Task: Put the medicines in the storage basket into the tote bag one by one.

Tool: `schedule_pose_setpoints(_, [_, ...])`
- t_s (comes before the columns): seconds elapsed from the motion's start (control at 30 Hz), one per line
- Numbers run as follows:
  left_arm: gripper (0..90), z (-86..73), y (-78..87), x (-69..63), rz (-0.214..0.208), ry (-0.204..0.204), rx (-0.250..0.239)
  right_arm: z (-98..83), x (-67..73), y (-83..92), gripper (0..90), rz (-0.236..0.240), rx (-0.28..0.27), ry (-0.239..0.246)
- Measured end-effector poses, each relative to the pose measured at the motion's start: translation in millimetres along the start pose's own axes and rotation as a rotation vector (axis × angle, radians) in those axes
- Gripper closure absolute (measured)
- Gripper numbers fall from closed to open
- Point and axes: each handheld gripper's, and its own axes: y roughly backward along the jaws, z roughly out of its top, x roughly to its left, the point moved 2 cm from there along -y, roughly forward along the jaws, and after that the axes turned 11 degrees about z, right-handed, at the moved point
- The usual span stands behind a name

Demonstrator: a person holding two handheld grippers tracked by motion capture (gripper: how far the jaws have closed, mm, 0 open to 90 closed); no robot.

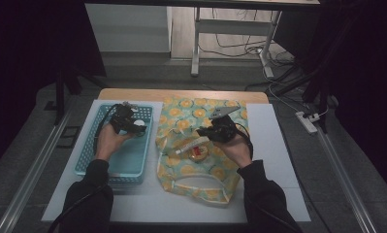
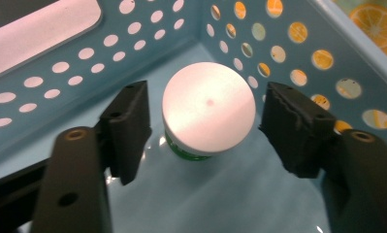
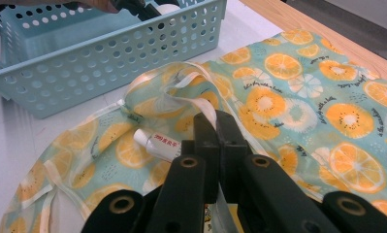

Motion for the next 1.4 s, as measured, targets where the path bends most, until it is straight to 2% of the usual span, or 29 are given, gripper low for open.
schedule_pose_setpoints(0.17, [49.0, 0.1, -0.5, 0.4, -0.004, 0.007, 0.007, -0.1, 0.1, -0.3, 89.9, 0.001, 0.002, 0.0])
schedule_pose_setpoints(0.43, [50.4, 0.1, 1.8, -0.5, -0.001, 0.014, 0.023, 0.0, 0.6, -0.9, 89.9, 0.001, 0.003, 0.0])
schedule_pose_setpoints(0.7, [50.6, -0.5, 14.0, 2.7, -0.01, 0.044, -0.005, 0.1, 0.5, -0.3, 89.9, 0.001, 0.0, 0.0])
schedule_pose_setpoints(0.93, [50.6, -0.3, 26.9, 0.7, -0.015, 0.031, -0.025, 0.4, 0.6, 0.0, 89.9, 0.001, -0.003, -0.001])
schedule_pose_setpoints(1.4, [50.6, 2.9, 59.4, -10.5, -0.042, -0.026, -0.059, 0.8, 1.3, 0.6, 89.9, 0.002, -0.007, -0.001])
